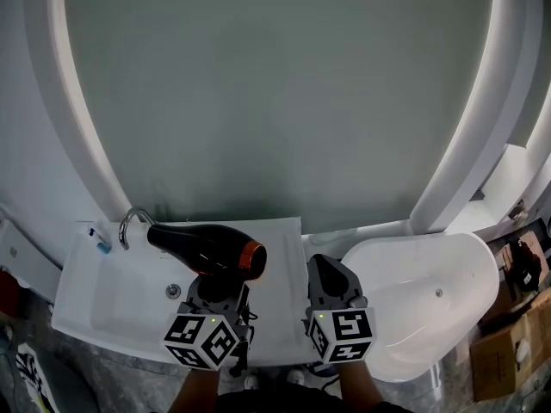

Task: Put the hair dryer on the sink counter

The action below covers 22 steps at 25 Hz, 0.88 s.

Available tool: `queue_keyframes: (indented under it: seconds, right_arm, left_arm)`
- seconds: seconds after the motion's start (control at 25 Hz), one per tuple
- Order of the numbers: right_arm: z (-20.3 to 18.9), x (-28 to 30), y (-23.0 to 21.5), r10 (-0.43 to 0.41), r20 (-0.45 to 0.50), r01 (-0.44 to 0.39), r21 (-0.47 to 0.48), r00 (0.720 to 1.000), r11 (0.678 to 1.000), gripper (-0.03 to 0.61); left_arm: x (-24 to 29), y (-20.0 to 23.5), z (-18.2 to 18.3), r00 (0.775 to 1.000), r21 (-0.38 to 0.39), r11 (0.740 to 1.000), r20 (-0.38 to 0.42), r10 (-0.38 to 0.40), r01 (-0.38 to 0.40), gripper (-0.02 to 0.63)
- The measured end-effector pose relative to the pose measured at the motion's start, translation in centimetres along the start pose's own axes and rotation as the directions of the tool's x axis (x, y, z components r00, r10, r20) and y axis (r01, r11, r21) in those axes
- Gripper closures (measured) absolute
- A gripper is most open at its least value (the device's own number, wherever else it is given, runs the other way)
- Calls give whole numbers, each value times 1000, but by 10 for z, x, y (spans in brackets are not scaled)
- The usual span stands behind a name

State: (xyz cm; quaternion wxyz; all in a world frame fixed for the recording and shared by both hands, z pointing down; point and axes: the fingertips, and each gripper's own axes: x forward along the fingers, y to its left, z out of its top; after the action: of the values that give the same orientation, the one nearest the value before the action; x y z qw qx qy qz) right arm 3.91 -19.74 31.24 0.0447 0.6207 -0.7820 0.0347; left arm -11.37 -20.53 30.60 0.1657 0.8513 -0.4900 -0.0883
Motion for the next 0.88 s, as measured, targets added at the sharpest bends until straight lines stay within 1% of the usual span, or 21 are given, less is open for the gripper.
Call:
queue_keyframes:
  seconds: [0.24,0.44,0.64,0.88]
  right_arm:
    - [-2,2,-22,13,1,-13,12,1000,1000,556]
    - [-8,7,-34,35,-18,-34,17,999,999,556]
    - [-21,16,-36,57,-45,-56,35,997,998,555]
    - [-47,29,-38,80,-105,-75,52,991,996,555]
  left_arm:
    - [15,-19,1,1000,22,1000,28,3,-3,425]
    - [32,-29,-12,1000,50,999,5,10,-10,425]
    - [43,-25,-25,1000,41,999,-8,30,-30,425]
    - [61,-15,-43,998,36,998,-21,54,-54,425]
